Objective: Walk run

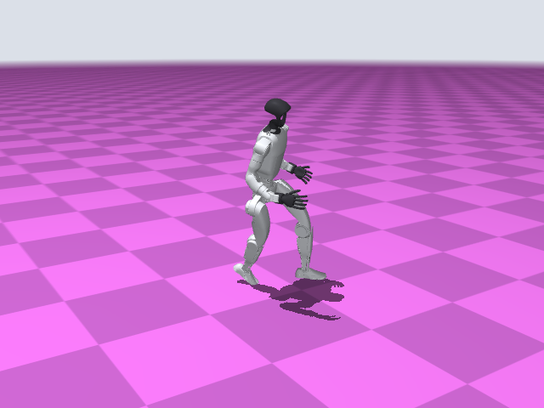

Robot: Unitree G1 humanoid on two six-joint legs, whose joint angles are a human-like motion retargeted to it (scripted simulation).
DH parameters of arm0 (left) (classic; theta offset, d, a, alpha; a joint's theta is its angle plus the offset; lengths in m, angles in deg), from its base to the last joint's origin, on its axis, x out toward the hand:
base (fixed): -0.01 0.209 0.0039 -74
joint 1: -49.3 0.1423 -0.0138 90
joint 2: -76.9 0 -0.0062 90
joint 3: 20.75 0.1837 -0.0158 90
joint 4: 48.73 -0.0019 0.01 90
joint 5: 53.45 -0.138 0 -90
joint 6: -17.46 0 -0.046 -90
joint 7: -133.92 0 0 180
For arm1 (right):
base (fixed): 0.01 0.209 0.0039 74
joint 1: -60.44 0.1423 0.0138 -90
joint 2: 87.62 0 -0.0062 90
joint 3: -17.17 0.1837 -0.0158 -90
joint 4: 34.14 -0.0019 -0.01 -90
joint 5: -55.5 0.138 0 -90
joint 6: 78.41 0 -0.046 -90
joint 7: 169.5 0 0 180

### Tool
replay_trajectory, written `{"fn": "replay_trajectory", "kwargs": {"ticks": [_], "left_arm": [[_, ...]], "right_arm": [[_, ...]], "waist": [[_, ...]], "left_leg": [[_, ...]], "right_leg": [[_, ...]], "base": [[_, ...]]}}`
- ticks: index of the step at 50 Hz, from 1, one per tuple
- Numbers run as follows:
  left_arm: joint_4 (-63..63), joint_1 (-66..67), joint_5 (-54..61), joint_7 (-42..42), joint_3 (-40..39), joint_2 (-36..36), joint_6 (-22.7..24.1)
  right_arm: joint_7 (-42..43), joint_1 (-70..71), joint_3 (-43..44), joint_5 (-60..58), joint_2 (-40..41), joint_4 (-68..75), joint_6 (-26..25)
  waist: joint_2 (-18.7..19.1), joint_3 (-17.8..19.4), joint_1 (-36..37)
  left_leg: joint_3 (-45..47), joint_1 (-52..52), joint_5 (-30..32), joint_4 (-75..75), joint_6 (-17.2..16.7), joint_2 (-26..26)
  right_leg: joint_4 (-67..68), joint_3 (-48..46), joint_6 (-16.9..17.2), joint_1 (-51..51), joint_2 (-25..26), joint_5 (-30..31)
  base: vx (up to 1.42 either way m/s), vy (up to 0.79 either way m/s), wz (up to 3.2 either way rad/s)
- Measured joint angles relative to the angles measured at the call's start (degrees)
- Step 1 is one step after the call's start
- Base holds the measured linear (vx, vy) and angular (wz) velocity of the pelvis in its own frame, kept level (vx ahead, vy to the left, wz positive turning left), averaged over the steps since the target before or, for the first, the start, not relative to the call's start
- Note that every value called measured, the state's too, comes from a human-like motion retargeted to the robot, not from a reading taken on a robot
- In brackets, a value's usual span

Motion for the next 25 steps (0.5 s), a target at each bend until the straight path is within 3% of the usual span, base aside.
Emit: {"fn": "replay_trajectory", "kwargs": {"ticks": [2, 3, 5, 7, 8, 9, 10, 12, 13, 15, 17, 18, 19, 20, 22, 23, 24, 25], "left_arm": [[-1.09, -1.41, 0.67, -1.22, 1.60, -1.54, 1.05], [-1.50, -3.14, 1.15, -1.83, 2.28, -2.58, 1.38], [-1.14, -7.27, 3.56, -3.38, 3.71, -5.49, 2.57], [1.87, -10.71, 8.25, -5.50, 6.14, -10.11, 4.25], [3.99, -11.65, 10.83, -6.34, 8.23, -12.88, 4.53], [5.20, -13.39, 13.25, -6.24, 10.07, -14.58, 3.90], [5.95, -15.53, 15.58, -5.69, 11.77, -15.74, 2.80], [4.13, -20.10, 16.38, -2.59, 9.04, -15.60, -0.99], [2.56, -21.19, 15.50, -2.11, 8.14, -14.76, -0.95], [-0.29, -20.59, 13.73, -2.98, 5.55, -12.57, 0.70], [-2.92, -18.26, 13.30, -5.20, 4.44, -9.68, 2.39], [-4.25, -17.12, 13.62, -6.38, 4.25, -7.55, 3.10], [-5.22, -15.60, 14.17, -6.94, 4.04, -5.60, 3.36], [-6.01, -13.89, 14.84, -7.18, 3.82, -3.74, 3.39], [-6.32, -10.71, 15.89, -5.60, 3.29, -1.52, 2.17], [-6.69, -10.02, 15.79, -4.65, 2.86, -0.73, 1.42], [-6.97, -9.14, 15.31, -3.71, 1.76, -0.55, 0.73], [-7.21, -8.17, 14.64, -2.77, 0.31, -0.67, 0.05]], "right_arm": [[2.35, -4.93, 1.09, -7.80, -0.43, 3.07, -3.61], [4.01, -6.51, 0.86, -10.85, -0.11, 5.80, -4.65], [5.15, -8.69, -1.42, -15.02, 1.76, 12.71, -5.57], [-1.10, -11.88, -4.21, -17.71, 3.84, 20.21, -4.22], [-5.48, -14.75, -4.52, -18.94, 4.69, 24.06, -3.45], [-7.87, -18.23, -4.39, -19.91, 4.73, 27.72, -3.30], [-9.26, -22.01, -4.02, -20.75, 4.36, 31.28, -3.47], [-11.81, -27.95, -3.34, -19.25, 4.55, 35.60, -2.38], [-13.90, -30.71, -1.56, -18.13, 5.38, 36.56, -1.47], [-13.86, -34.30, 1.83, -14.77, 7.92, 36.60, 0.48], [-10.23, -35.09, 5.23, -9.70, 11.22, 33.69, 4.78], [-7.18, -34.50, 6.48, -6.73, 12.11, 31.75, 7.36], [-3.55, -33.23, 7.43, -4.55, 12.89, 29.89, 8.97], [0.37, -31.63, 8.22, -2.76, 13.61, 28.09, 10.09], [5.74, -24.83, 9.30, -2.28, 15.14, 24.14, 9.02], [7.13, -20.39, 9.21, -1.68, 14.93, 22.02, 8.14], [7.61, -16.10, 7.99, -0.47, 14.12, 19.75, 7.64], [7.62, -11.87, 6.21, 1.04, 13.01, 17.41, 7.34]], "waist": [[-2.67, 3.54, 0.90], [-3.74, 5.90, -0.70], [-4.29, 9.51, -5.36], [-1.40, 12.01, -9.66], [2.66, 12.35, -13.29], [4.19, 12.12, -13.93], [4.45, 11.61, -13.08], [6.98, 8.34, -17.90], [6.93, 6.63, -22.05], [5.47, 3.85, -25.43], [8.60, 2.62, -30.41], [9.65, 1.78, -32.32], [10.61, 1.41, -33.45], [11.52, 1.27, -34.18], [11.11, 1.75, -34.87], [9.15, 2.15, -35.47], [7.56, 1.93, -34.51], [6.15, 1.39, -32.77]], "left_leg": [[-0.65, 4.28, -1.39, -10.88, -8.04, -0.63], [-0.75, 6.22, -3.81, -11.75, -10.13, -2.92], [-2.38, 10.12, -6.40, -11.50, -10.51, -5.86], [-8.17, 14.83, 1.24, -11.18, -11.76, -2.66], [-15.58, 14.26, -4.12, -5.78, -10.40, -0.42], [-17.63, 14.01, -7.83, -1.66, -12.03, 2.90], [-17.01, 13.92, -10.71, 1.82, -15.16, 6.75], [-9.62, 20.54, -16.50, -0.04, -13.06, 8.08], [-9.19, 24.37, -16.44, -3.46, -12.42, 4.82], [-7.53, 33.17, -10.02, -10.80, -13.75, 0.05], [-11.31, 41.66, 10.65, -18.76, -15.16, -3.37], [-11.00, 44.67, 23.89, -20.81, -15.16, -4.56], [-9.06, 46.03, 30.56, -18.11, -15.16, -3.90], [-6.31, 46.58, 33.97, -13.03, -15.16, -2.30], [-12.40, 48.81, 33.97, -3.38, -14.92, -4.46], [-16.23, 50.08, 33.97, 1.84, -14.18, -9.93], [-16.29, 48.68, 33.17, 7.84, -11.64, -14.80], [-14.46, 45.96, 31.98, 14.22, -8.21, -19.37]], "right_leg": [[6.15, -6.11, 0.76, 4.72, -1.71, 11.39], [17.41, -10.45, 3.06, 3.79, -4.92, 11.39], [35.04, -14.56, 8.56, 2.41, -5.91, 11.39], [39.69, -11.39, 12.08, -1.72, 8.32, 11.32], [38.93, -16.11, 12.97, -6.36, 16.74, 11.12], [45.87, -19.49, 12.52, -13.09, 17.30, 4.27], [56.67, -22.20, 11.39, -20.87, 13.93, -5.91], [61.52, -32.28, 3.66, -33.85, 2.47, -18.00], [61.58, -34.71, 2.21, -39.82, -4.05, -22.34], [55.82, -31.19, 2.23, -50.37, -11.78, -24.71], [43.91, -29.90, 4.23, -56.66, -18.39, -25.32], [37.28, -27.46, 4.98, -59.09, -21.63, -25.29], [31.71, -26.47, 4.16, -59.62, -23.33, -26.08], [26.68, -26.23, 2.55, -59.20, -24.27, -27.28], [20.27, -26.79, 0.07, -53.70, -24.81, -27.05], [20.66, -24.24, 0.02, -50.22, -28.28, -22.90], [23.54, -21.05, 0.00, -48.04, -29.05, -26.26], [27.65, -17.55, 0.00, -46.52, -28.48, -33.36]], "base": [[1.67, -0.97, -0.88], [2.09, -0.81, 0.07], [2.13, -0.78, 0.49], [1.51, -0.83, 0.38], [1.81, -0.93, 0.25], [2.29, -1.01, -0.64], [2.25, -0.90, -1.16], [1.92, -0.83, 0.04], [1.98, -1.15, 0.65], [1.99, -1.32, -0.13], [1.57, -0.54, 0.02], [1.71, -0.57, -0.19], [2.28, -1.33, -0.67], [2.42, -1.77, -1.10], [2.26, -1.43, -1.07], [2.65, -1.18, -1.08], [2.90, -0.92, -1.47], [2.60, -1.07, -2.67]]}}
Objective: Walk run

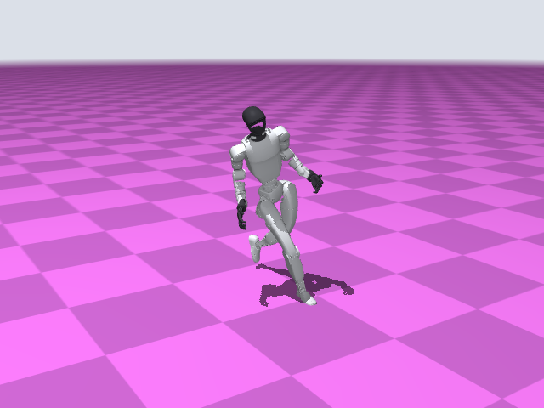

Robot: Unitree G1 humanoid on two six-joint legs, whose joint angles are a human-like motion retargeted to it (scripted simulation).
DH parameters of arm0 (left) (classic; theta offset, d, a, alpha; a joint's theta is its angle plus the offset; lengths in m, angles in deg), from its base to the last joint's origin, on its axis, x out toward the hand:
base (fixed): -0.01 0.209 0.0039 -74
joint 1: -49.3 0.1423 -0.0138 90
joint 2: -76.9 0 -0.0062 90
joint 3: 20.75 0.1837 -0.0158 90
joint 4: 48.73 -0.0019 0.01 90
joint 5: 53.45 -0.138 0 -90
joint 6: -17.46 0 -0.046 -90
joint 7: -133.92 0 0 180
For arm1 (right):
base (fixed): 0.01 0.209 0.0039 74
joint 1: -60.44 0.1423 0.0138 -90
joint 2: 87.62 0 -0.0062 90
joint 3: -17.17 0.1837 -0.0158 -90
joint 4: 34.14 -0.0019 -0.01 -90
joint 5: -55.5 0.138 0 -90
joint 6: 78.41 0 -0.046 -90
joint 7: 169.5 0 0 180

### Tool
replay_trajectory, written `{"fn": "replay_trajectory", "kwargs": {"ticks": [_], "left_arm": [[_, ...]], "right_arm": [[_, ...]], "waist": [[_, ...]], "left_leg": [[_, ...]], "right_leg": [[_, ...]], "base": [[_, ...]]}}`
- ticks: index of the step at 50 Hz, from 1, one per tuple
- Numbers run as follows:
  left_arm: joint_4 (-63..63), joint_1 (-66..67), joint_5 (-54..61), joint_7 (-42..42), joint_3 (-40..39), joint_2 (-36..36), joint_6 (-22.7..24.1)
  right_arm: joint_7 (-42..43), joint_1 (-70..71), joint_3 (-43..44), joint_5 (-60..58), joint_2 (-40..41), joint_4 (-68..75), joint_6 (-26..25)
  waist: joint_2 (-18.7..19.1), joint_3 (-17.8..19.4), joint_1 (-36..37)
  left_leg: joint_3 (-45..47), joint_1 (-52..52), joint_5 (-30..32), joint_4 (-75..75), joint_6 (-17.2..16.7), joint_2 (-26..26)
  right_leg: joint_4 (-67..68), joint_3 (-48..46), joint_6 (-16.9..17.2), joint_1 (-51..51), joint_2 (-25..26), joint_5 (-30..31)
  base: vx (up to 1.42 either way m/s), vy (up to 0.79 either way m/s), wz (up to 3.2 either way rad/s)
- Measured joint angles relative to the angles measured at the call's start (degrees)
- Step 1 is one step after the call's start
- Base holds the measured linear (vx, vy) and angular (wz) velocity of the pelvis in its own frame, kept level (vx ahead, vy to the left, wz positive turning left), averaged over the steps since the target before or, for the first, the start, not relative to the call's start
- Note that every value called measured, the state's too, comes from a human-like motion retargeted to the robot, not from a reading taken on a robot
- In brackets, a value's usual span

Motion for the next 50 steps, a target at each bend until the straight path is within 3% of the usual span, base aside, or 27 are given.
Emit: {"fn": "replay_trajectory", "kwargs": {"ticks": [2, 5, 6, 8, 10, 12, 14, 16, 18, 20, 22, 24, 25, 27, 28, 30, 33, 35, 36, 37, 38, 40, 43, 45, 47, 48, 50], "left_arm": [[0.58, 4.83, -4.13, 4.20, -3.43, -0.52, -1.92], [2.46, 9.23, -10.41, 5.29, -4.62, -4.76, -0.17], [3.58, 11.46, -13.07, 4.53, -4.95, -5.01, 0.80], [5.21, 14.48, -16.70, 3.26, -4.56, -5.22, 2.34], [6.10, 15.75, -17.58, 2.55, -4.09, -5.20, 3.46], [5.92, 13.98, -16.47, 1.71, -2.84, -4.98, 3.91], [5.55, 8.40, -13.01, 0.50, 0.06, -6.07, 5.23], [6.84, 2.29, -9.22, -2.17, 3.37, -8.06, 7.10], [10.55, -2.96, -7.18, -5.04, 6.54, -10.27, 8.13], [13.75, -6.72, -5.00, -6.59, 12.82, -11.31, 7.13], [11.47, -16.00, -1.15, -1.84, 9.50, -9.00, 0.92], [8.43, -20.03, 1.09, 1.92, 9.46, -7.58, -3.41], [7.45, -19.75, 1.70, 1.23, 12.70, -6.55, -2.67], [7.86, -17.06, 2.14, -1.37, 13.80, -6.29, 0.06], [8.25, -15.48, 1.96, -2.76, 14.44, -6.26, 1.45], [9.78, -11.95, 0.98, -5.01, 14.66, -5.16, 3.90], [12.79, -7.15, -2.28, -5.32, 11.70, -2.87, 5.01], [14.31, -5.62, -3.82, -4.67, 9.65, -1.03, 4.23], [14.83, -5.31, -3.94, -4.11, 9.28, -0.28, 3.43], [15.27, -4.89, -3.87, -3.24, 8.90, 0.30, 2.46], [15.55, -4.28, -3.41, -1.78, 8.48, 0.54, 1.15], [16.24, 3.24, -4.24, 3.50, 5.21, 1.15, 1.23], [14.90, 9.76, -7.93, 2.15, 6.39, -1.58, 8.39], [13.78, 12.79, -12.16, 0.88, 6.11, -2.88, 9.74], [12.36, 13.98, -13.91, 1.06, 5.73, -3.35, 7.81], [11.81, 13.88, -14.00, 1.34, 5.11, -3.22, 6.71], [11.15, 13.78, -13.15, 2.14, 4.69, -3.42, 4.94]], "right_arm": [[-2.69, 6.54, -5.28, 5.98, -2.39, -7.51, -2.68], [-10.82, 16.34, -2.89, 12.29, -3.76, -17.94, -3.86], [-9.03, 17.18, -5.64, 11.61, -5.70, -20.64, -3.77], [-7.93, 16.33, -8.34, 9.06, -8.88, -25.27, -5.42], [-10.10, 12.91, -8.72, 5.87, -10.61, -26.41, -9.12], [-13.08, 8.20, -7.72, 1.56, -11.06, -22.74, -11.66], [-13.77, 4.70, -7.40, -2.37, -10.21, -14.64, -12.62], [-14.84, 2.87, -8.90, -4.52, -7.96, -3.19, -12.67], [-20.73, 0.80, -9.08, -5.29, -5.52, 9.60, -11.89], [-28.57, -6.83, -6.34, -5.21, -4.76, 22.45, -11.25], [-33.34, -13.01, -5.24, -0.23, -5.15, 30.54, -11.82], [-39.36, -18.39, -0.07, 4.82, -3.30, 33.77, -12.53], [-41.62, -21.63, 2.13, 7.44, -2.67, 33.84, -12.35], [-41.82, -25.23, 5.56, 8.81, -2.62, 30.36, -10.86], [-41.30, -26.29, 7.90, 8.42, -2.11, 28.21, -9.84], [-38.67, -27.22, 10.63, 7.97, -2.33, 22.63, -7.84], [-31.35, -23.57, 10.64, 9.86, -1.75, 12.29, -6.62], [-26.66, -18.03, 9.48, 12.36, -0.98, 5.44, -5.93], [-24.76, -14.83, 8.42, 13.43, -1.27, 1.84, -5.54], [-23.08, -11.54, 7.40, 14.33, -1.97, -1.64, -5.22], [-21.84, -8.10, 6.43, 14.87, -3.49, -4.89, -5.03], [-19.21, -3.49, 0.69, 15.22, -6.72, -10.46, -5.83], [-25.18, 8.22, 3.88, 20.15, -4.32, -13.87, -8.85], [-24.67, 10.90, -2.98, 24.30, -4.09, -17.13, -8.17], [-26.42, 9.18, -8.20, 26.71, -5.70, -21.20, -8.04], [-27.89, 8.85, -10.43, 26.65, -7.11, -22.72, -8.26], [-31.26, 7.67, -12.53, 23.97, -10.66, -24.21, -9.91]], "waist": [[-7.74, -0.40, 7.11], [-2.83, 0.61, 18.64], [-2.57, -0.38, 23.86], [-4.54, -0.84, 30.30], [-9.34, -0.18, 35.72], [-11.20, 3.44, 39.07], [-9.88, 7.37, 36.85], [-6.73, 10.49, 30.22], [-2.69, 11.86, 27.20], [-0.55, 10.01, 23.16], [-2.87, 7.40, 21.63], [-1.09, 2.74, 14.38], [-1.11, -0.24, 10.69], [-0.60, -2.28, 8.79], [1.16, -2.64, 6.47], [3.90, -1.57, 2.81], [4.57, -0.45, -1.70], [4.42, 0.24, -2.69], [4.07, 0.90, -3.29], [3.58, 1.06, -3.73], [2.82, 0.23, -3.83], [-0.16, -3.48, 2.32], [0.04, -7.31, 16.00], [-1.40, -10.28, 24.05], [-3.66, -9.38, 26.00], [-5.17, -8.71, 28.39], [-8.01, -5.43, 32.46]], "left_leg": [[13.34, -7.56, -10.35, 14.94, 12.79, -0.93], [13.65, -30.58, -26.32, 28.09, 21.05, 11.20], [17.00, -35.47, -29.07, 25.76, 21.05, 16.95], [20.31, -42.86, -31.76, 16.09, 17.58, 19.88], [20.87, -46.45, -31.00, -0.53, 8.27, 20.84], [21.45, -41.99, -32.10, -18.63, -0.62, 19.61], [16.22, -37.50, -34.59, -30.77, -5.90, 16.83], [9.99, -33.00, -37.43, -34.02, -4.70, 15.54], [6.30, -29.13, -28.26, -31.35, -1.90, 20.45], [-14.93, -26.94, -35.07, -20.62, -0.86, 14.54], [3.33, -26.78, -43.84, -12.32, -0.40, 21.88], [0.75, -17.25, -45.86, -18.31, 3.96, 14.44], [-1.53, -11.48, -43.76, -23.40, 6.39, 9.88], [-1.38, -2.64, -26.08, -30.10, 0.32, 10.91], [-1.31, 1.31, -12.33, -32.72, -1.98, 12.30], [3.98, 5.58, 1.99, -25.95, -6.95, 14.91], [5.31, 9.15, 1.99, -12.30, -6.95, 15.62], [5.92, 10.42, 1.99, -5.49, -6.95, 14.01], [6.12, 11.17, 1.99, -3.34, -6.95, 14.36], [6.68, 11.38, 1.98, -1.29, -5.28, 14.03], [7.98, 10.49, 1.95, 0.55, -0.26, 12.36], [13.12, 6.50, -3.00, 9.20, 6.69, 4.09], [15.74, -15.15, -21.14, 25.17, 13.59, 12.58], [21.45, -22.70, -27.35, 17.60, 16.76, 18.36], [20.04, -28.40, -29.88, 6.41, 13.72, 19.20], [21.87, -30.40, -30.38, -0.66, 12.23, 20.12], [21.29, -30.94, -30.75, -15.97, 9.45, 16.80]], "right_leg": [[3.73, 9.92, 0.00, 7.66, 0.17, -6.27], [-6.91, 6.96, 0.00, 22.54, 15.87, -6.25], [-14.84, 10.51, 0.00, 28.94, 21.30, 0.44], [-26.26, 12.35, 0.00, 40.25, 25.83, 19.52], [-31.97, 9.33, 1.28, 49.81, 25.63, 41.97], [-16.50, 3.38, 6.53, 52.65, 20.26, 44.75], [-3.18, 8.01, 8.90, 54.33, 25.66, 44.75], [6.20, 7.28, 12.13, 53.92, 35.75, 44.75], [12.92, 1.91, 11.92, 50.46, 42.61, 44.75], [23.78, -10.61, 5.68, 42.17, 40.84, 36.86], [36.97, -8.27, 3.88, 25.58, 31.78, 23.19], [32.29, -13.48, 3.73, 13.67, 24.77, 15.99], [28.55, -14.93, 4.54, 9.72, 19.20, 13.45], [16.08, -10.35, 7.47, 3.48, 16.44, 14.66], [8.74, -9.93, 9.30, 1.72, 15.32, 15.55], [-5.40, -6.33, 12.95, 0.37, 14.64, 15.29], [-24.58, 2.33, 18.31, 4.50, 16.25, 12.59], [-28.29, 3.34, 16.70, 8.20, 14.30, 10.98], [-26.79, 1.02, 11.31, 10.04, 13.37, 12.28], [-23.93, 0.44, 6.18, 11.24, 11.82, 13.61], [-18.35, 3.37, 1.54, 11.19, 9.04, 15.00], [-3.27, 12.29, 0.00, 13.36, 13.54, 3.57], [-5.13, 12.67, 0.00, 21.65, 19.59, -0.76], [-14.23, 16.35, 0.00, 31.89, 24.20, 4.01], [-24.22, 9.06, 0.88, 42.66, 24.90, 24.10], [-27.89, 6.68, 3.53, 47.10, 24.01, 35.82], [-20.09, 4.97, 12.21, 52.05, 20.37, 44.75]], "base": [[2.21, -1.31, -3.61], [2.64, -1.26, -3.15], [2.41, -1.23, -3.94], [2.71, -1.35, -3.67], [3.22, -1.56, -3.03], [2.30, -0.73, -2.34], [2.76, -0.48, -0.05], [3.06, -0.58, 1.09], [2.33, -0.63, -0.17], [3.27, -0.39, 0.08], [2.24, -0.28, 0.20], [2.63, -0.77, 2.35], [2.91, -1.12, 1.53], [2.34, -0.95, -0.02], [2.53, -0.96, -0.15], [2.97, -0.96, -0.42], [2.51, -0.79, -0.88], [2.91, -1.11, -0.86], [2.32, -0.76, -0.56], [2.21, -0.50, -0.13], [3.22, -0.96, -0.92], [3.82, -1.43, -2.69], [2.68, -0.59, -2.38], [2.87, -0.60, -2.30], [2.02, -0.70, -1.20], [2.72, -0.52, -1.34], [3.03, -0.27, -1.15]]}}
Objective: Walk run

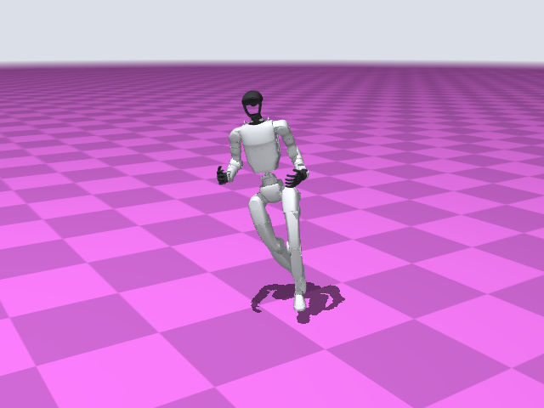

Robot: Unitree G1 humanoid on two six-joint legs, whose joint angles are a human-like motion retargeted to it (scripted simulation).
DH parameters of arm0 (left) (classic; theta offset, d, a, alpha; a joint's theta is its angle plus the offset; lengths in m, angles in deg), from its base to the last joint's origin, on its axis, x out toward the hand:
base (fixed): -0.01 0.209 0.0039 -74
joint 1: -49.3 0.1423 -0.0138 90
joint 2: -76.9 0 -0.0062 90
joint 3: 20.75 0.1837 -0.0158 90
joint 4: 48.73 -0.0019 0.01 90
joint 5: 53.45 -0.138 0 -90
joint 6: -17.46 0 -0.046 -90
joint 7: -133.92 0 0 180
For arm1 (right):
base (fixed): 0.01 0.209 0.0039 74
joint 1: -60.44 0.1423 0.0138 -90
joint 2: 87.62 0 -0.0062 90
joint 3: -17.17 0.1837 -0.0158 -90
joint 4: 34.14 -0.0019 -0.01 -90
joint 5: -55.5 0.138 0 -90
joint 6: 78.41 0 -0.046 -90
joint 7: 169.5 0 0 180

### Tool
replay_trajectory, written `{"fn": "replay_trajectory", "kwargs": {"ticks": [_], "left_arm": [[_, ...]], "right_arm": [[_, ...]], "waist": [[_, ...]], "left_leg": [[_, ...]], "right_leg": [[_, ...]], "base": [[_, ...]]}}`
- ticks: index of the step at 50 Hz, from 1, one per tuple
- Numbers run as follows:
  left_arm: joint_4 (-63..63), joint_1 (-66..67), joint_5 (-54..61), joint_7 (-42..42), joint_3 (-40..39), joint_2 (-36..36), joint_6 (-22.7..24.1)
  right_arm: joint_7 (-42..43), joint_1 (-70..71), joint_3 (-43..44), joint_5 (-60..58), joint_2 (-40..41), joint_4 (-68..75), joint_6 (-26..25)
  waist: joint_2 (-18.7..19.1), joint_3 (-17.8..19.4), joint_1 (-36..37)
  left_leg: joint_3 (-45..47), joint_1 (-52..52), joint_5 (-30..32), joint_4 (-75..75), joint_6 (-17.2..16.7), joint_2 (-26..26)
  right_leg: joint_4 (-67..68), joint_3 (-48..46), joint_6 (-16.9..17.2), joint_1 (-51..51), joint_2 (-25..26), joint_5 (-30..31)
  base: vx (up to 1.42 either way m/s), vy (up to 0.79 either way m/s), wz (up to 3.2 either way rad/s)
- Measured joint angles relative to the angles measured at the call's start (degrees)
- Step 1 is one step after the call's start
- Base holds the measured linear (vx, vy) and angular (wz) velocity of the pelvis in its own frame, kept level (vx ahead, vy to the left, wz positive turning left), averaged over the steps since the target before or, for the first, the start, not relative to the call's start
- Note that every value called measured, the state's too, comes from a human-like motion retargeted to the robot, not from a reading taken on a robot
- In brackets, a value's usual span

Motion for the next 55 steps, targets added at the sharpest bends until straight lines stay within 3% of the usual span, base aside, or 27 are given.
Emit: {"fn": "replay_trajectory", "kwargs": {"ticks": [2, 3, 5, 6, 7, 8, 10, 12, 15, 17, 21, 25, 27, 28, 30, 32, 33, 36, 41, 45, 47, 48, 49, 50, 52, 53, 55], "left_arm": [[-0.52, -1.93, 2.38, 0.18, 0.70, -0.66, -1.50], [-0.26, -2.83, 3.54, -0.08, 0.64, -0.79, -1.79], [1.05, -4.63, 4.99, -0.92, 0.67, -1.29, -2.13], [2.28, -5.54, 5.02, -1.78, 1.04, -1.61, -2.15], [3.64, -6.54, 4.99, -2.73, 1.52, -1.92, -2.02], [5.28, -7.70, 4.84, -3.89, 2.23, -2.18, -1.62], [6.48, -8.08, 3.11, -4.48, 5.38, -1.75, 0.18], [3.49, -12.19, 0.96, -1.66, 0.15, 1.36, -0.67], [2.18, -13.74, -1.29, -2.69, 1.57, 3.91, -0.13], [1.61, -12.03, 2.20, -5.35, 6.58, 3.16, 1.40], [2.02, -12.36, 9.41, -5.58, 9.02, 3.17, -3.02], [5.29, -9.93, 13.66, -3.84, 8.38, 1.39, -5.82], [7.08, -9.14, 13.43, -4.16, 8.37, 1.08, -6.06], [7.94, -9.14, 13.02, -4.48, 8.20, 0.92, -6.21], [8.77, -8.73, 11.18, -3.52, 6.39, 1.53, -6.76], [2.83, -8.31, 7.57, 0.53, 7.22, 4.50, -7.63], [-1.18, -9.21, 6.63, 0.40, 8.53, 6.90, -8.11], [-6.69, -6.48, 6.84, -1.71, 10.52, 10.45, -6.93], [-9.99, -4.73, 1.62, -2.47, 7.70, 9.06, -4.53], [-9.65, -6.39, 1.52, -4.16, 6.58, 6.05, -3.70], [-7.60, -7.08, 3.34, -4.82, 5.70, 4.54, -4.06], [-5.97, -7.39, 4.69, -5.18, 5.29, 3.48, -4.70], [-4.63, -7.14, 6.01, -5.21, 5.08, 2.32, -5.16], [-3.43, -6.61, 7.32, -5.07, 4.95, 1.12, -5.52], [-6.05, -9.36, 7.81, -3.17, 2.57, 2.40, -7.79], [-7.89, -11.49, 6.70, -2.36, -2.08, 4.76, -9.79], [-9.92, -13.41, 4.31, -3.92, -2.86, 9.15, -7.47]], "right_arm": [[-2.64, -1.55, 1.30, -6.44, -2.49, -0.14, -2.29], [-3.09, -2.25, 1.63, -9.79, -3.62, 0.01, -2.63], [-0.83, -3.30, 0.81, -16.07, -5.30, 1.29, -2.50], [1.12, -3.77, -0.21, -18.61, -5.35, 2.57, -2.18], [2.69, -4.38, -1.06, -20.92, -5.41, 3.95, -1.83], [3.50, -5.25, -1.59, -22.78, -5.49, 5.55, -1.40], [1.66, -12.54, 0.09, -26.68, -4.06, 10.60, -0.52], [-3.87, -16.43, 3.08, -28.13, -0.19, 19.41, -1.42], [-8.10, -19.90, 2.81, -21.79, 4.00, 23.77, -2.74], [-6.96, -25.14, 5.61, -15.75, 5.60, 23.36, -1.16], [1.82, -28.44, 10.61, -15.61, 6.95, 19.80, 3.82], [11.50, -29.14, 11.08, -19.49, 5.70, 15.71, 7.55], [13.42, -26.94, 10.64, -22.81, 4.07, 13.82, 6.71], [13.31, -25.28, 10.08, -24.03, 3.27, 12.98, 5.91], [11.69, -21.88, 7.83, -24.50, 2.08, 12.01, 4.51], [9.24, -16.84, 7.52, -18.90, 2.30, 16.45, 3.08], [2.94, -12.28, 11.42, -14.38, 2.55, 20.43, 2.56], [-1.22, -4.82, 4.53, -6.40, 3.58, 22.29, 0.88], [-1.62, -0.30, -1.49, -1.98, 2.57, 15.26, 1.37], [-3.79, 0.55, -1.78, -7.62, 1.09, 8.59, -1.24], [-4.40, 1.00, -2.44, -10.13, 0.10, 5.92, -1.61], [-4.26, 1.56, -3.32, -11.27, -0.41, 5.03, -1.83], [-4.61, 1.31, -4.01, -12.57, -0.25, 4.86, -1.86], [-5.19, 0.66, -4.61, -13.96, 0.23, 5.05, -1.79], [-6.81, -2.33, -4.22, -16.70, 2.13, 10.26, -1.41], [-7.78, -2.28, -5.49, -17.19, 3.10, 14.05, -1.59], [-9.06, -3.96, -6.40, -15.14, 5.64, 20.33, -1.80]], "waist": [[-0.21, 3.06, 1.59], [-0.04, 4.17, 2.17], [2.67, 5.27, -0.69], [6.35, 5.80, -1.05], [9.63, 6.02, -1.42], [12.10, 5.61, -1.80], [11.96, 1.87, -5.14], [10.25, -1.23, -6.99], [11.82, -4.39, -7.68], [10.84, -5.58, -13.95], [9.11, -2.67, -22.16], [7.29, 0.34, -25.45], [3.15, 0.89, -26.87], [0.81, 1.55, -26.84], [-0.38, 0.56, -20.72], [5.96, -0.42, -17.30], [7.25, -1.41, -16.30], [7.66, -2.97, -13.56], [6.77, -0.12, -4.92], [5.79, 2.91, -1.90], [6.52, 4.55, -0.59], [5.04, 4.97, 0.32], [4.56, 4.47, -0.89], [4.57, 3.50, -3.15], [7.18, -0.47, -2.02], [8.37, -2.06, -2.54], [10.99, -4.15, -0.84]], "left_leg": [[-7.43, 1.31, -2.03, -14.95, -4.55, -5.72], [-9.31, 2.12, -2.61, -21.50, -7.17, -5.27], [-10.37, 3.78, -4.59, -28.42, -6.95, -3.20], [-12.01, 4.56, -4.12, -27.82, -8.55, -0.19], [-13.42, 4.92, -1.04, -25.72, -7.82, 2.43], [-14.41, 4.45, 7.27, -20.64, -2.44, 4.29], [-25.64, 3.16, -1.41, -2.67, 8.75, -5.22], [-15.67, 1.05, -7.47, 7.88, 6.84, 1.89], [-12.83, 12.00, -13.30, 5.30, 8.43, -1.31], [-17.05, 21.82, -2.08, -3.66, 6.91, -7.63], [-17.90, 34.59, 27.55, -10.38, -1.76, -7.98], [-16.02, 43.47, 32.74, -1.75, -3.97, -5.80], [-14.84, 46.90, 29.03, 2.32, 1.00, -8.11], [-13.14, 47.52, 24.80, 7.87, 4.03, -8.73], [-9.50, 43.44, 19.10, 17.62, 5.94, -12.86], [-13.19, 30.64, 6.34, 35.09, 6.82, -8.74], [-15.38, 24.60, 1.44, 38.60, 5.79, -7.86], [-11.58, 14.70, -5.54, 29.81, 6.84, -7.34], [-8.88, 6.70, -0.53, -6.45, 2.37, -7.26], [-8.85, 9.00, 9.18, -28.56, 3.54, -8.55], [-7.68, 10.48, 13.87, -26.93, 4.94, -5.23], [-7.45, 9.84, 11.67, -22.41, 11.43, -3.63], [-9.11, 8.29, 6.15, -14.29, 13.60, -3.23], [-11.72, 6.29, -1.04, -4.36, 13.60, -3.43], [-18.88, 4.01, -7.12, 4.50, 13.60, -3.06], [-14.15, 4.02, -9.48, 6.99, 13.60, 0.28], [-11.81, 8.03, -10.89, 4.97, 13.60, 1.47]], "right_leg": [[10.40, -6.23, 4.20, 3.50, -2.49, 0.00], [11.81, -2.60, 3.69, 4.99, -0.34, 0.00], [13.23, -1.46, 2.10, 7.63, 6.04, 0.00], [13.50, -1.90, 1.52, 9.41, 10.43, 0.00], [14.66, -2.54, 0.96, 10.35, 13.95, -0.42], [17.61, -3.55, 0.43, 9.60, 15.76, -1.69], [30.56, -12.38, -4.52, 4.97, 12.20, -9.87], [44.94, -7.10, -7.00, -9.31, 8.32, -19.80], [37.52, -3.55, -6.49, -22.12, 7.96, -26.04], [24.26, -5.23, -3.99, -26.09, 3.09, -27.40], [-3.05, 1.24, 3.15, -30.54, -1.20, -27.59], [-18.21, 7.17, 10.89, -28.93, -5.32, -36.12], [-15.54, 6.97, 12.08, -27.86, -10.69, -35.25], [-12.40, 6.70, 13.67, -26.42, -12.60, -28.56], [-0.66, 3.71, 1.83, -28.69, -10.20, -25.30], [7.31, 1.28, 1.13, -27.31, -4.78, -34.14], [6.94, -4.79, 0.59, -25.18, -6.33, -35.40], [4.32, -1.24, -0.39, -18.36, -1.46, -37.99], [-9.03, -10.55, 3.61, -2.29, 2.58, -19.20], [-11.52, -15.84, 13.02, 8.35, 5.47, -3.70], [-4.53, -12.46, 12.72, 9.56, 8.45, -0.35], [1.25, -9.90, 12.17, 8.40, 8.41, -0.09], [5.46, -8.71, 10.72, 6.87, 10.64, -1.13], [8.90, -8.20, 8.81, 5.15, 14.00, -2.82], [20.04, -6.49, 5.87, -2.71, 13.98, -9.81], [24.45, -4.21, 3.51, -7.04, 12.13, -14.16], [23.53, -1.02, -1.12, -12.00, 10.79, -20.31]], "base": [[1.98, -0.28, -0.23], [2.29, -0.28, -0.03], [3.19, -0.18, 0.35], [2.78, -0.16, 0.06], [2.20, -0.16, -0.47], [2.86, 0.01, 0.01], [3.54, 0.21, 0.81], [2.14, 0.06, -0.03], [2.48, -0.14, 0.20], [1.92, -0.19, 2.53], [2.12, -0.37, 1.74], [2.18, -0.73, 0.72], [2.16, -0.72, 0.91], [1.83, -0.64, 0.09], [2.12, -0.73, -0.95], [1.79, -0.37, 0.74], [1.48, -0.17, 1.15], [1.71, -0.16, 0.37], [1.39, -0.24, 0.37], [1.23, -0.45, 1.14], [1.59, -0.71, 0.53], [1.73, -1.09, 0.26], [2.07, -1.33, 0.84], [2.10, -0.64, 1.14], [1.51, 0.30, 0.12], [1.17, 0.36, -0.75], [1.29, 0.29, 0.01]]}}
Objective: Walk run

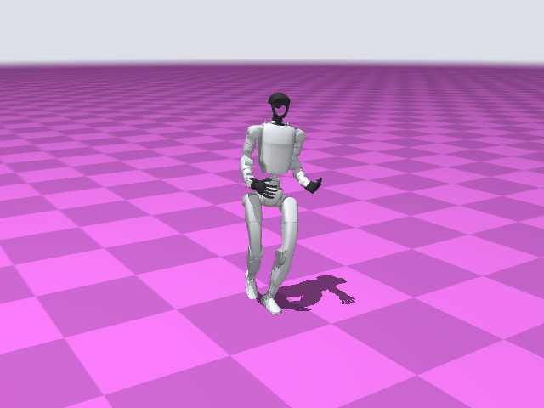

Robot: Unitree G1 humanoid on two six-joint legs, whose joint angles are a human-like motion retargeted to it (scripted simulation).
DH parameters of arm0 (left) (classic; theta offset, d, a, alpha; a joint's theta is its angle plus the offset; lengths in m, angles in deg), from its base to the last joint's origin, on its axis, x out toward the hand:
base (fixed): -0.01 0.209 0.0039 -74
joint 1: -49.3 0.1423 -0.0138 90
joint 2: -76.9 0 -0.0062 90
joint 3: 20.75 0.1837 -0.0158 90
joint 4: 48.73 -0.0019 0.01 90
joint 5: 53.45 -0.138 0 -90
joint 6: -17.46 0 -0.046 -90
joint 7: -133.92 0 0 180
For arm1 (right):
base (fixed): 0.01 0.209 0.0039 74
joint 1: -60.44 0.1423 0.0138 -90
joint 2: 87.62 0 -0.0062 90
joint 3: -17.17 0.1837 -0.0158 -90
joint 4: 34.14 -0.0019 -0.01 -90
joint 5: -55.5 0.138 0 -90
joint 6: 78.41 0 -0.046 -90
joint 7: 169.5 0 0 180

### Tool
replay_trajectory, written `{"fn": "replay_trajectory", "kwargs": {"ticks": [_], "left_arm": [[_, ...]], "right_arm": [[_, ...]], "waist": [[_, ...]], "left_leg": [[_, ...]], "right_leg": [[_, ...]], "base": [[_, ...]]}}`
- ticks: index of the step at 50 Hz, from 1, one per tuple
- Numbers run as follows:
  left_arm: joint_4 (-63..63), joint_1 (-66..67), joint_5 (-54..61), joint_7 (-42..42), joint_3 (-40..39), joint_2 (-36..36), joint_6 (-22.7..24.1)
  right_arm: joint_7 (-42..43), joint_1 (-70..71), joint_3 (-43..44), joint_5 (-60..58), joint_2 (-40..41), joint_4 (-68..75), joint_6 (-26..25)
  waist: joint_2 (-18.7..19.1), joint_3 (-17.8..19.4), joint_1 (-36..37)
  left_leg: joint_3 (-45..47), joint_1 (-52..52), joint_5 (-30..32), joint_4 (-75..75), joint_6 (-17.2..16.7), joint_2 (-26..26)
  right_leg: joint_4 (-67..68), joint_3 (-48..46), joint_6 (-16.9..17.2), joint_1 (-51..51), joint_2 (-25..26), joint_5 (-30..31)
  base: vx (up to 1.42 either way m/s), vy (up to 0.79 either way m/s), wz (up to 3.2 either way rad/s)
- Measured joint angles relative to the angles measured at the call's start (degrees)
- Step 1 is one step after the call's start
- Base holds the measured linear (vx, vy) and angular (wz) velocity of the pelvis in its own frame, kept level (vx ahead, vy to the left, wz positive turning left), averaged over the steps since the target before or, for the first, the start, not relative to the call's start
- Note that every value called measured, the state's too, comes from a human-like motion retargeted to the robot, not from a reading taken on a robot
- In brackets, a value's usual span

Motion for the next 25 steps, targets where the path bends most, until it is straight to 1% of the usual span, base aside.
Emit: {"fn": "replay_trajectory", "kwargs": {"ticks": [2, 3, 5, 7, 10, 11, 12, 13, 14, 15, 16, 17, 18, 19, 20, 21, 22, 23, 25], "left_arm": [[0.11, -0.78, 2.43, -2.79, 4.73, 1.46, 4.17], [0.08, -1.38, 3.85, -3.60, 6.29, 1.93, 4.68], [0.20, -2.58, 5.96, -3.89, 8.75, 1.91, 3.78], [0.94, -3.54, 6.61, -2.86, 10.85, 0.13, 2.85], [2.91, -4.81, 6.22, -1.10, 14.04, -4.58, 2.28], [3.75, -4.80, 5.79, -0.50, 14.70, -6.38, 2.26], [4.61, -4.73, 5.37, 0.14, 15.19, -8.12, 2.19], [5.51, -4.53, 4.96, 0.88, 15.31, -9.74, 2.03], [6.11, -4.18, 4.57, 1.51, 15.11, -10.96, 1.83], [6.56, -3.76, 4.20, 2.09, 14.76, -12.00, 1.60], [6.63, -2.73, 3.77, 2.60, 14.03, -12.29, 1.41], [6.52, -1.51, 3.22, 3.30, 13.04, -12.30, 1.18], [6.08, 0.06, 2.39, 4.38, 11.51, -11.71, 0.87], [4.96, 0.84, 1.00, 5.62, 9.65, -10.06, 0.22], [3.50, 1.21, -0.67, 6.94, 7.62, -7.88, -0.59], [1.90, 1.79, -2.42, 5.83, 6.33, -4.64, 0.28], [0.59, 2.40, -3.62, 4.61, 5.54, -1.92, 1.29], [-0.14, 3.06, -3.72, 3.17, 5.73, -0.21, 2.58], [-0.90, 4.65, -3.16, 1.51, 6.17, 1.93, 3.81]], "right_arm": [[-0.56, -2.81, 1.67, 3.77, -0.38, 2.58, 0.77], [0.46, -4.43, 3.12, 3.45, -0.19, 2.84, 1.02], [3.82, -7.88, 6.03, 1.15, 0.28, 2.18, 2.15], [7.58, -10.97, 8.20, -0.78, 0.17, 1.27, 3.39], [13.79, -14.93, 9.98, -4.45, 1.47, -0.17, 4.75], [15.22, -15.92, 9.91, -5.50, 1.94, -0.61, 4.89], [16.47, -16.68, 9.71, -6.47, 2.39, -1.00, 4.93], [17.38, -16.96, 9.24, -7.28, 2.81, -1.30, 4.77], [17.57, -16.68, 8.83, -7.64, 3.17, -1.28, 4.48], [17.41, -16.14, 8.44, -7.77, 3.51, -1.09, 4.13], [16.35, -15.20, 8.01, -7.27, 3.73, -0.54, 3.66], [15.11, -14.17, 7.53, -6.62, 3.97, 0.07, 3.11], [13.53, -12.94, 6.98, -5.66, 4.27, 0.81, 2.40], [11.70, -10.73, 7.38, -4.35, 4.71, 1.82, 1.42], [9.73, -8.04, 8.24, -2.86, 5.23, 2.96, 0.29], [7.93, -6.10, 8.35, -1.28, 5.38, 3.76, -1.02], [6.62, -4.25, 8.28, 0.25, 5.59, 4.30, -2.07], [6.32, -2.61, 7.85, 1.68, 5.94, 4.31, -2.61], [7.03, 0.45, 7.23, 4.08, 6.68, 3.59, -2.44]], "waist": [[0.11, 0.38, -3.07], [0.13, 1.23, -6.00], [-0.25, 2.96, -10.39], [-1.75, 4.50, -12.16], [-3.27, 6.78, -15.03], [-3.67, 7.20, -15.85], [-4.29, 7.54, -16.26], [-5.32, 7.75, -15.86], [-6.61, 7.72, -15.39], [-8.02, 7.57, -14.89], [-8.76, 6.93, -14.62], [-9.06, 6.28, -14.02], [-8.46, 5.61, -12.77], [-7.12, 5.38, -13.62], [-5.40, 5.37, -15.50], [-5.11, 4.91, -16.33], [-5.08, 4.49, -17.07], [-5.55, 4.13, -17.65], [-6.79, 4.05, -16.22]], "left_leg": [[-4.42, 5.78, 4.57, -7.75, 0.00, -6.15], [-7.91, 8.43, 8.14, -11.47, 0.00, -9.23], [-13.01, 13.98, 14.49, -17.68, 0.00, -13.67], [-15.93, 19.00, 17.96, -21.12, -0.46, -15.79], [-22.16, 26.80, 20.08, -24.28, 0.00, -16.82], [-24.10, 28.81, 19.58, -23.85, 0.00, -16.37], [-25.55, 30.70, 19.02, -23.22, 0.00, -16.12], [-25.99, 32.31, 18.34, -22.17, 0.00, -16.24], [-25.88, 33.53, 18.18, -20.52, 0.00, -16.86], [-25.49, 34.55, 18.27, -18.56, 0.00, -17.72], [-23.63, 34.87, 20.81, -15.69, 0.00, -18.30], [-20.94, 34.67, 24.42, -12.32, -0.42, -18.74], [-16.59, 33.45, 30.19, -7.98, -1.67, -18.90], [-13.66, 30.18, 33.69, -0.78, -4.42, -16.65], [-11.46, 25.88, 36.07, 7.84, -7.91, -13.20], [-7.69, 22.89, 36.13, 12.95, -9.93, -11.01], [-4.00, 20.20, 34.53, 17.13, -10.65, -9.09], [-0.46, 18.11, 29.63, 19.47, -8.76, -7.71], [5.20, 13.50, 23.97, 21.34, -6.13, -7.14]], "right_leg": [[-6.86, -0.58, -0.69, -3.52, -4.82, -4.80], [-11.38, -1.64, 0.45, -4.91, -7.75, -5.87], [-20.61, -2.16, 3.50, -7.13, -13.13, -7.86], [-30.20, 0.39, 5.56, -8.86, -15.53, -9.21], [-40.82, 6.73, 8.05, -10.99, -15.82, -13.61], [-42.64, 10.81, 12.66, -11.49, -16.07, -14.65], [-43.77, 12.68, 15.91, -12.08, -16.71, -15.41], [-43.54, 10.11, 16.42, -12.83, -18.09, -15.62], [-42.03, 11.71, 17.43, -13.18, -18.31, -13.67], [-39.88, 15.40, 18.68, -13.35, -17.96, -10.65], [-37.00, 16.36, 17.96, -13.03, -17.16, -8.82], [-33.65, 16.61, 16.56, -12.99, -16.47, -8.83], [-29.34, 15.42, 13.79, -13.50, -16.02, -12.53], [-26.51, 13.95, 12.26, -13.18, -15.47, -15.45], [-24.42, 12.32, 11.35, -12.46, -14.86, -17.99], [-25.32, 9.82, 11.44, -10.39, -16.50, -18.60], [-26.26, 7.21, 11.31, -8.41, -18.13, -19.02], [-27.26, 4.39, 10.75, -6.60, -19.72, -19.10], [-30.61, -0.78, 9.44, -2.88, -21.58, -17.31]], "base": [[0.89, 0.25, 2.79], [0.94, 0.12, 3.82], [1.03, 0.01, 3.57], [0.70, -0.17, 2.69], [0.92, -0.51, 2.57], [1.09, -0.74, 2.24], [1.05, -0.75, 1.69], [1.06, -0.75, 1.21], [1.10, -0.74, 0.85], [1.04, -0.58, 0.73], [1.01, -0.42, 0.56], [1.08, -0.31, 0.23], [1.16, -0.30, 0.72], [1.12, -0.24, 1.70], [0.86, -0.11, 2.32], [0.74, -0.06, 2.17], [0.74, -0.04, 1.70], [0.79, -0.04, 1.61], [0.72, -0.05, 1.10]]}}
